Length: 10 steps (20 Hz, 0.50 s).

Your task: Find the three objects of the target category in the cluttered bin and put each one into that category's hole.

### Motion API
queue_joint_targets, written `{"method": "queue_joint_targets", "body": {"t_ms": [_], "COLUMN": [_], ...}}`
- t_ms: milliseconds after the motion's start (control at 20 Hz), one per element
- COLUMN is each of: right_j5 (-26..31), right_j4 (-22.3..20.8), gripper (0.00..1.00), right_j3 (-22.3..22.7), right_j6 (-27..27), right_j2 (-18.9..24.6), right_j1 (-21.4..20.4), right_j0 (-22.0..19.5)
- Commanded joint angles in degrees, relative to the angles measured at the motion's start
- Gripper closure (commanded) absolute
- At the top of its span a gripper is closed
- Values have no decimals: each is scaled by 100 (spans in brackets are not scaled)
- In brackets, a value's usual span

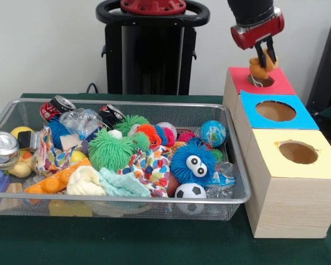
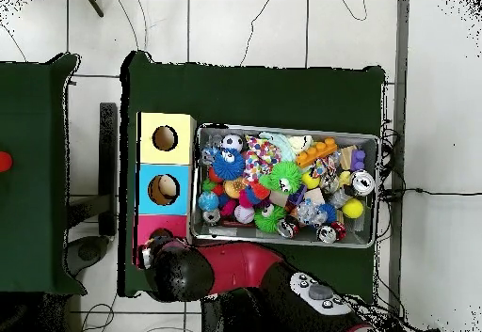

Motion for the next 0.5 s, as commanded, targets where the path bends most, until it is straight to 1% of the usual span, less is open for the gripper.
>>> {"method": "queue_joint_targets", "body": {"t_ms": [50,250,350,500], "right_j5": [-470,-678,-733,-801], "right_j4": [168,83,113,158], "gripper": [100,100,100,100], "right_j3": [-319,-622,-705,-688], "right_j6": [1277,1127,1103,1103], "right_j2": [-754,-1262,-1370,-1385], "right_j1": [565,974,1082,1111], "right_j0": [146,383,428,416]}}
